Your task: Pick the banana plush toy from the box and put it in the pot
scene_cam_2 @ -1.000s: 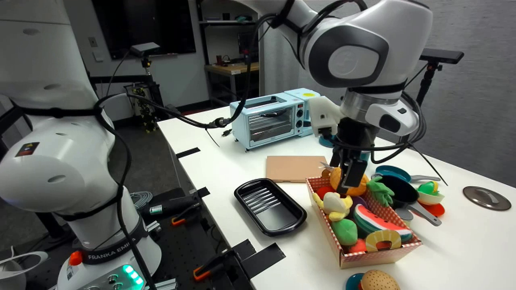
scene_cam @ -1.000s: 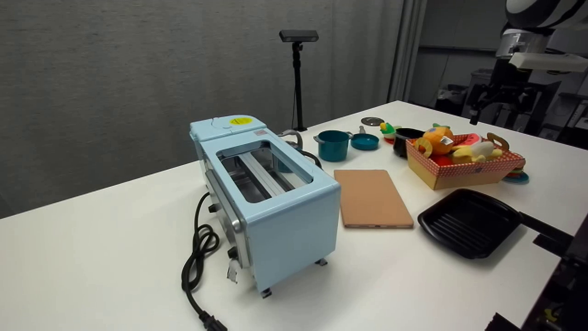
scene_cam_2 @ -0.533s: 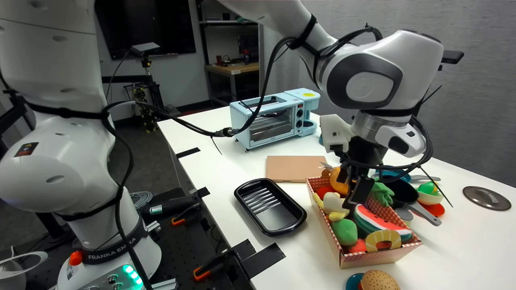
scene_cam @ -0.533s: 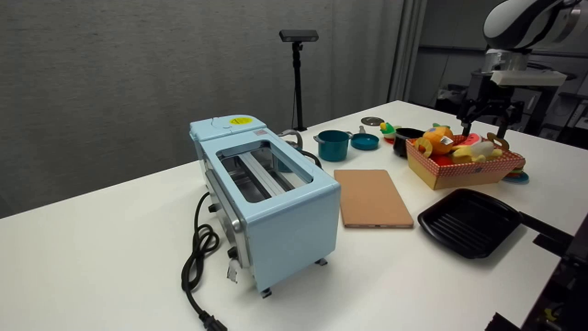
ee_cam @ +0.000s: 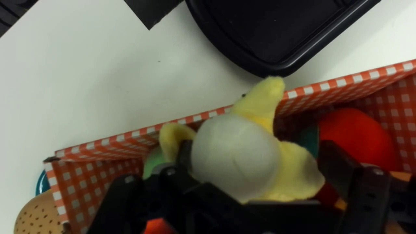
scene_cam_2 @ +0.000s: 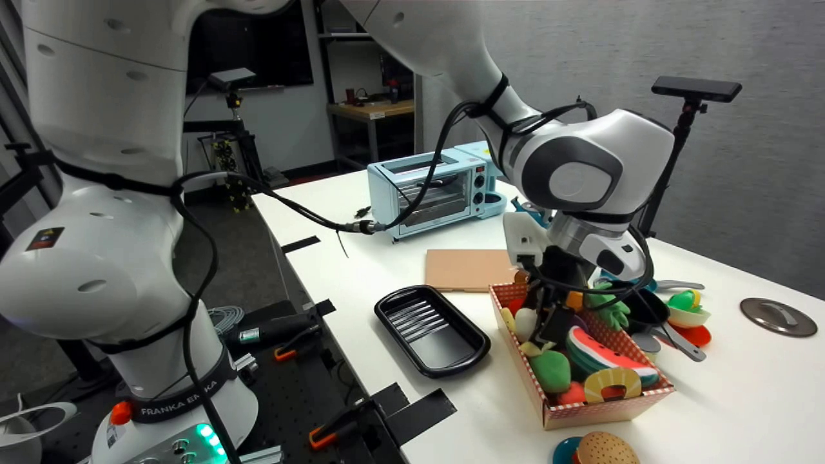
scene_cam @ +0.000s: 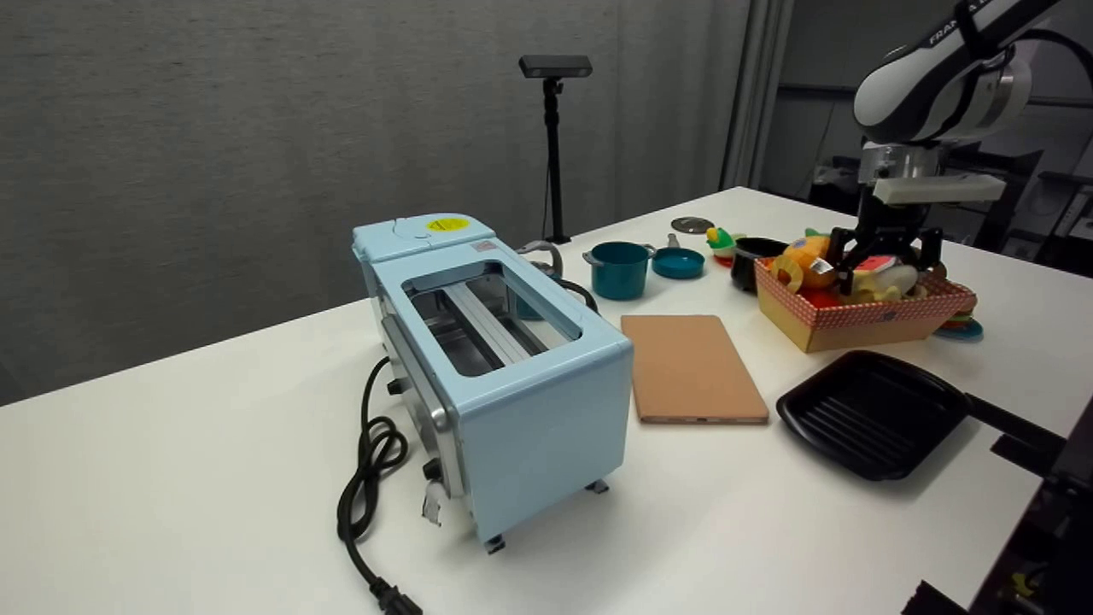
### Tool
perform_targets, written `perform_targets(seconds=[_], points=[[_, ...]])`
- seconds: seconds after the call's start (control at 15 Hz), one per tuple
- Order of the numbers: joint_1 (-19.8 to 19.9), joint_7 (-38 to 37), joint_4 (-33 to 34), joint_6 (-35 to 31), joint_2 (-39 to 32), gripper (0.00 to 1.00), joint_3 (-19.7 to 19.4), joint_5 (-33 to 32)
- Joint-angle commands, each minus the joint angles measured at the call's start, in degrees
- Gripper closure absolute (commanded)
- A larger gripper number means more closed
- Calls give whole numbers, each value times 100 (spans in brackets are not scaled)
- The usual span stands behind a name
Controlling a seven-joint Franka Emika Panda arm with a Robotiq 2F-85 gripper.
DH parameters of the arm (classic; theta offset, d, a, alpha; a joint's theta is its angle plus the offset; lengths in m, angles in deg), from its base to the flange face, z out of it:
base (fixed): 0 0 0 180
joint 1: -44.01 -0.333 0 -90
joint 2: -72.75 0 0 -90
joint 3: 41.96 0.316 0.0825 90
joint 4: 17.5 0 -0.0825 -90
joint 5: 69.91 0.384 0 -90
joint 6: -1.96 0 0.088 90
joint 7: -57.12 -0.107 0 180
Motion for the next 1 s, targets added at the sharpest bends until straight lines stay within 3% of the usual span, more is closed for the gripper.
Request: perform_targets(seconds=[0.0,0.27,0.53,0.73,0.93], points=[[-105,-271,191,29,-187,36,4,-141],[-139,-288,146,57,-125,68,19,-136],[-119,-249,105,148,106,94,11,-94],[-106,-233,65,221,374,100,10,-57],[-107,-234,61,344,707,96,14,-47]])
